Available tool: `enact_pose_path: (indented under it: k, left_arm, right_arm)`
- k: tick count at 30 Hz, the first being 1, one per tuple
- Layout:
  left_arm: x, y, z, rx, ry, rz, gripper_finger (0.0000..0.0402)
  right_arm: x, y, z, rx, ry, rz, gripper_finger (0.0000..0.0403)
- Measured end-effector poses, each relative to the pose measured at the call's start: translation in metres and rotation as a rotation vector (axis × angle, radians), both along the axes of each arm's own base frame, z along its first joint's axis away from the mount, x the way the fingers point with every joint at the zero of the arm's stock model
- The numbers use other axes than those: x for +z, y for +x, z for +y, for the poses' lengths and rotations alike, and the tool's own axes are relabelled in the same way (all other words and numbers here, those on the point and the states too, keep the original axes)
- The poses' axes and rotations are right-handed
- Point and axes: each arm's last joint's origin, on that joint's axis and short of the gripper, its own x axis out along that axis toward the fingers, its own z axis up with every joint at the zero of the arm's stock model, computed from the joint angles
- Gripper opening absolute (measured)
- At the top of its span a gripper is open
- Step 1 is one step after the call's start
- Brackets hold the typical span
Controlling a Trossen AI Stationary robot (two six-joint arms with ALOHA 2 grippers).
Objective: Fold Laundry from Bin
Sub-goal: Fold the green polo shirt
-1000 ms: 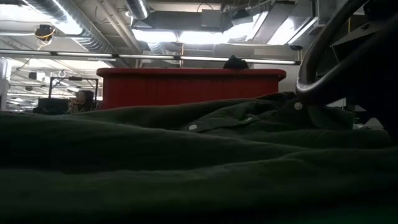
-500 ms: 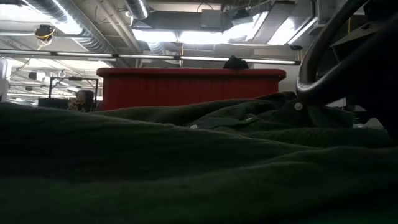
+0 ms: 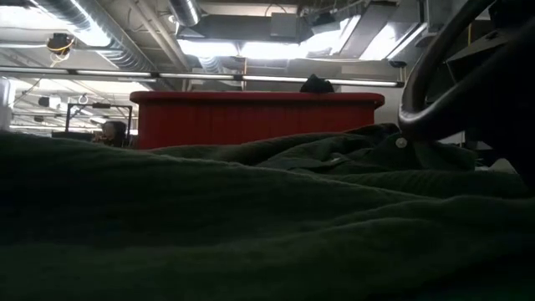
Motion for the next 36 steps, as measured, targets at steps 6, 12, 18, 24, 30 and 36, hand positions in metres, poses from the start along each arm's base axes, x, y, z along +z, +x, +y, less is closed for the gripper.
enact_pose_path:
  k: [6,12,18,24,30,36]
  left_arm:
    - [0.001,-0.002,-0.002,-0.007,-0.068,0.094,0.0138]
    - [0.003,-0.001,-0.015,-0.029,-0.134,-0.023,0.0127]
    - [0.01,0.009,-0.032,-0.01,-0.212,-0.287,0.0122]
    - [0.013,0.008,-0.039,0.0,-0.215,-0.411,0.0122]
    - [0.015,0.011,-0.039,-0.111,-0.105,-0.575,0.0122]
    - [0.013,0.014,-0.038,-0.216,-0.009,-0.658,0.0122]
  right_arm:
    - [0.0,0.0,0.0,0.0,0.0,0.0,0.0177]
    - [0.0,0.0,0.0,0.001,0.001,-0.001,0.0177]
    - [0.0,0.0,0.0,0.001,0.001,-0.002,0.0177]
    - [0.0,0.0,0.0,0.001,0.002,-0.002,0.0177]
    - [0.0,0.0,0.0,0.002,0.0,-0.004,0.0177]
    - [0.0,0.0,0.0,0.002,-0.001,-0.005,0.0177]
